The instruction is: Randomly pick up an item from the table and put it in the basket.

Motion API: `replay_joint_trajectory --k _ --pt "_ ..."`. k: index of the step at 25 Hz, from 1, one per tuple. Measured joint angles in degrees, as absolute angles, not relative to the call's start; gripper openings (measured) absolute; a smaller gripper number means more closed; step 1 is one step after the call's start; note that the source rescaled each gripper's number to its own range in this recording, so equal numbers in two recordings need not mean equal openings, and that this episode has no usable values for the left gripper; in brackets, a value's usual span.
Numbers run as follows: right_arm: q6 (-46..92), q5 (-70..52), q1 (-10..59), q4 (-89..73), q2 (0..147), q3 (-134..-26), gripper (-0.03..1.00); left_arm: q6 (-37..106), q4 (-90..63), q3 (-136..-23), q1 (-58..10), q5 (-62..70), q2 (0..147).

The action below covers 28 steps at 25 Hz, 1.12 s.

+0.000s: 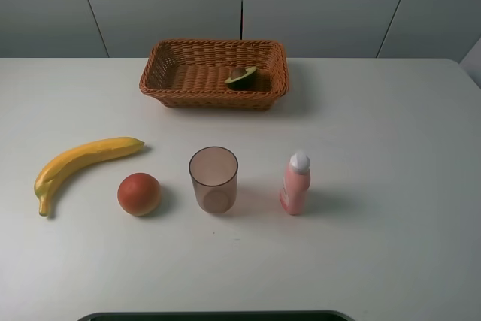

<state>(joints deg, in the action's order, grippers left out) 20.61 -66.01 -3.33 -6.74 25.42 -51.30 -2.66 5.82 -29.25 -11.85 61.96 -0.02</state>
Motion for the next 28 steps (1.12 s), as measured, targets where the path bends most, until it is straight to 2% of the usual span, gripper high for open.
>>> replay_joint_trajectory --k 12,28 --pt "12.87 -64.92 -3.33 -6.56 0.46 -33.44 1.0 -2.66 5.82 -29.25 -11.85 61.96 -0.02" --pt "8.01 -63.24 -3.1 -3.58 0.17 -29.42 1.0 -2.43 5.82 -29.25 -11.85 61.96 -0.02"
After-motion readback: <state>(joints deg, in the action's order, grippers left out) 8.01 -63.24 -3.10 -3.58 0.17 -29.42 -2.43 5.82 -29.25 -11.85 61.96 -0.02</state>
